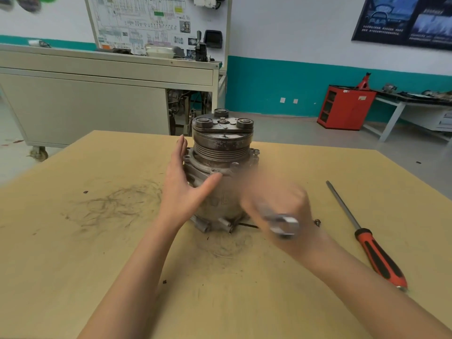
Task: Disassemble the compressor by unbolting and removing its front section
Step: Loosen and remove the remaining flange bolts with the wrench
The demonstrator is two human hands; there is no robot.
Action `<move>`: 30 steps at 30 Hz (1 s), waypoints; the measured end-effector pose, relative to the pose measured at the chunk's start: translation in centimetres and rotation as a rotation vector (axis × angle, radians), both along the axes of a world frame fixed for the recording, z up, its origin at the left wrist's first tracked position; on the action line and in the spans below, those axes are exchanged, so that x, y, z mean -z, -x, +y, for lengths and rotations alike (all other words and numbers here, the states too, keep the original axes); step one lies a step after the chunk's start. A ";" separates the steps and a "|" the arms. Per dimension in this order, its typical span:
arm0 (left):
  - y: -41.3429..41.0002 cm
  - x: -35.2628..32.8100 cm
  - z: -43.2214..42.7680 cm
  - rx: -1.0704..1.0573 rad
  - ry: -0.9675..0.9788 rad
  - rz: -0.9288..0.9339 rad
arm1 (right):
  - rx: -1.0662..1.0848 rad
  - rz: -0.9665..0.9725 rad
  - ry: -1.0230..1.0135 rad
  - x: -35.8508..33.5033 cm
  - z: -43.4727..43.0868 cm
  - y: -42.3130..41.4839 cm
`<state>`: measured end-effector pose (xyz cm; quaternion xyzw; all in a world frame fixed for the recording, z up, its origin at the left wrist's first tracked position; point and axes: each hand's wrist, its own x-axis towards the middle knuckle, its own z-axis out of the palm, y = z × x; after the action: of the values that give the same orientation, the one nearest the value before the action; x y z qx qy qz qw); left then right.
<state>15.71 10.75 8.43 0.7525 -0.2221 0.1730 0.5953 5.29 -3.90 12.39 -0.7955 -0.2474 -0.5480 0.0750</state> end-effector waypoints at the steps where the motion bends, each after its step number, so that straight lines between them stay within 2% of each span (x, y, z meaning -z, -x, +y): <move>1: 0.0 0.0 0.1 -0.004 -0.014 0.000 | -0.172 0.133 -0.173 0.5 -1.1 0.1; 4: 0.2 -0.2 0.1 0.004 -0.026 -0.002 | -0.664 0.633 -0.909 -0.1 -4.0 -1.0; 6: 0.2 -0.3 0.0 -0.001 -0.032 -0.004 | -0.775 0.846 -1.194 -0.8 -5.5 -3.1; 8: 0.3 -0.3 0.0 -0.007 -0.027 -0.006 | -0.820 1.037 -1.280 -1.8 -6.5 -5.3; 11: 0.3 -0.4 0.0 -0.006 -0.032 -0.001 | -0.882 1.252 -1.271 -2.7 -7.6 -7.6; 15: 0.1 -0.3 0.1 -0.005 -0.033 -0.001 | -0.943 1.337 -1.235 -3.1 -8.0 -8.8; 20: 0.1 -0.2 0.1 -0.004 -0.028 -0.008 | -0.955 1.200 -1.361 -2.7 -7.6 -7.6; 22: 0.0 -0.2 0.1 -0.005 -0.032 -0.011 | -0.802 1.026 -1.280 -3.3 -7.3 -6.6; 24: 0.0 -0.2 0.0 -0.010 -0.038 -0.010 | -0.561 0.817 -1.075 -4.1 -6.5 -5.3; 26: 0.0 -0.1 0.1 -0.008 -0.035 -0.010 | -0.414 0.627 -0.861 -4.9 -5.3 -3.9; 30: 0.1 -0.2 0.1 0.001 -0.025 -0.020 | -0.095 0.232 -0.234 -6.3 -2.2 -1.6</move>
<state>15.59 10.80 8.60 0.7580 -0.2305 0.1773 0.5838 6.91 -6.10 18.73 -0.8265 -0.2089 -0.4736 0.2211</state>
